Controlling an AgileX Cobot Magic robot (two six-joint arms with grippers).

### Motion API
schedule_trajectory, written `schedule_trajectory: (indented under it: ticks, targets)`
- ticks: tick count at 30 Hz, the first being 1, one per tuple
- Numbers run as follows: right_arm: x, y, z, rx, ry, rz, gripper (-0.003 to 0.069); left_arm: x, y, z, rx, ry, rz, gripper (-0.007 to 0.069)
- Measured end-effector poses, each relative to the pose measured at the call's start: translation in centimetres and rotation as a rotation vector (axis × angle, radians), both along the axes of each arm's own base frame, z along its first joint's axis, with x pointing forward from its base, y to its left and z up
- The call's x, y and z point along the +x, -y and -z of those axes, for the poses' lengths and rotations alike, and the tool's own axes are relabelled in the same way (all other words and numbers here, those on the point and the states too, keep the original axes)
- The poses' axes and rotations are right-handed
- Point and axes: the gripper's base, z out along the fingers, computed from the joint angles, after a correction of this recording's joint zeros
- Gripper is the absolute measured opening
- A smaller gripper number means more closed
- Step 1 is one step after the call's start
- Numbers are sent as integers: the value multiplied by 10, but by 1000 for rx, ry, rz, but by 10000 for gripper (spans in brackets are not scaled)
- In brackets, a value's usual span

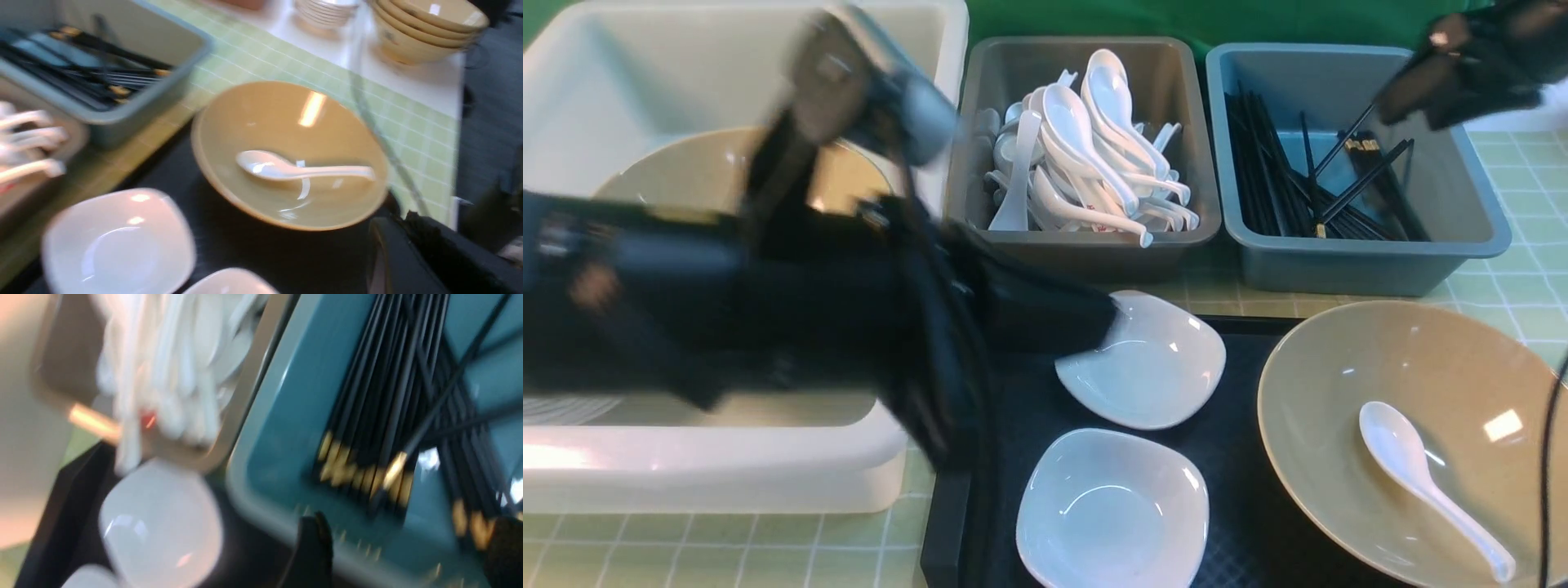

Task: On green table put chopsticks spoon bowls plates into blue grey white boxes.
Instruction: 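Reach down and grasp the white spoon resting in the bowl with the right gripper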

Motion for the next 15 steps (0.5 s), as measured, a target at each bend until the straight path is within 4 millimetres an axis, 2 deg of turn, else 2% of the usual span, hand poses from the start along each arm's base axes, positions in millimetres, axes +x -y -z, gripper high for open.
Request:
schedule_trajectory:
  ticks: [3, 4, 6, 7, 10, 12, 15]
  targets:
    - [-25, -4, -10, -21, -4, -7, 533, -4, -10, -2, 34, -2, -35, -1]
    - [-44, -14, -18, -58, 4, -32, 533, -10, -16, -5, 62, 5, -48, -1]
    - [-67, -31, -19, -139, -25, -65, 533, -18, -22, -7, 89, 26, -51, -1]
    - [-70, -33, -19, -149, -25, -73, 533, -20, -24, -8, 94, 32, -50, -1]
    - [-110, -69, -4, -320, -112, -147, 533, -36, -36, -17, 124, 108, -54, -1]
    - [-125, -83, 7, -379, -149, -195, 533, -43, -41, -21, 125, 141, -64, -1]
    - [-155, -95, 38, -434, -268, -234, 533, -52, -48, -23, 109, 174, -86, -1]
